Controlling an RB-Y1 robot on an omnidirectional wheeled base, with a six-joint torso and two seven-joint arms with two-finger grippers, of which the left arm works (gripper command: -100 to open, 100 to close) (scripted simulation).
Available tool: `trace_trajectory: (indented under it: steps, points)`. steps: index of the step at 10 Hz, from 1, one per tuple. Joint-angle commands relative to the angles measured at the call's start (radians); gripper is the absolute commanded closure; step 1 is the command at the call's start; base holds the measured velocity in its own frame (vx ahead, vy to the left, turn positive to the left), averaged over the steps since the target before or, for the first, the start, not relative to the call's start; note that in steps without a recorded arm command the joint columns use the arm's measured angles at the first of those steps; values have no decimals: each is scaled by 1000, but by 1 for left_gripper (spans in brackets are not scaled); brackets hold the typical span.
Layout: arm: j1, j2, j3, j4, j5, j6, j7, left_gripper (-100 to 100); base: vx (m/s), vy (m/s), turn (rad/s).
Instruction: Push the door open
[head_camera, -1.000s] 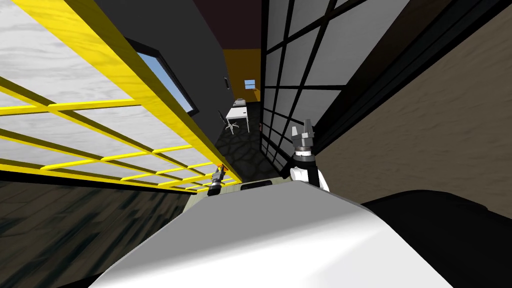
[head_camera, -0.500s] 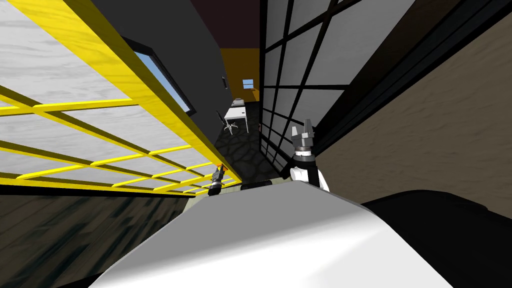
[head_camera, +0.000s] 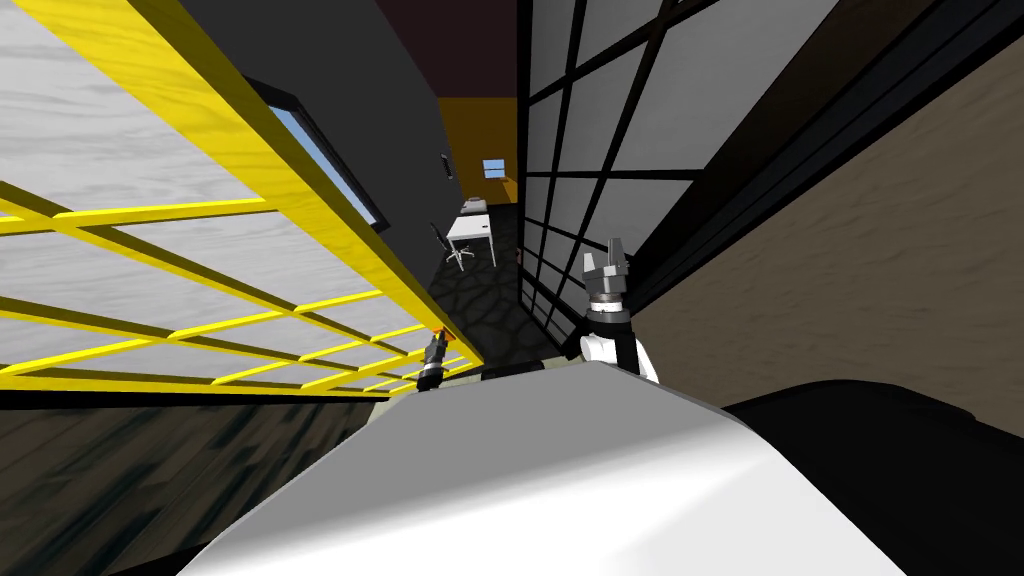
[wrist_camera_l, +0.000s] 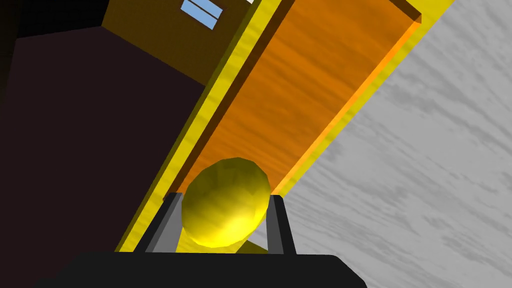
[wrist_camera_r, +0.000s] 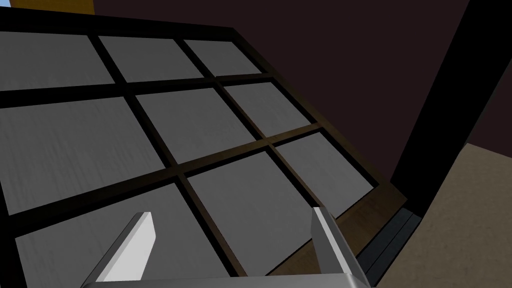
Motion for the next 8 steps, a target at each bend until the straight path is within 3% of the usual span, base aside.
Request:
trace_trajectory:
  steps: [1,5,8]
  points:
    - [-5,2,10,-5,20,-2,50,100,39,13,-29]
    - [-12,-9,16,-3,62,-2,152,100,39,18,-32]
    - [-14,-13,19,-3,77,-3,205,100,25,13,-24]
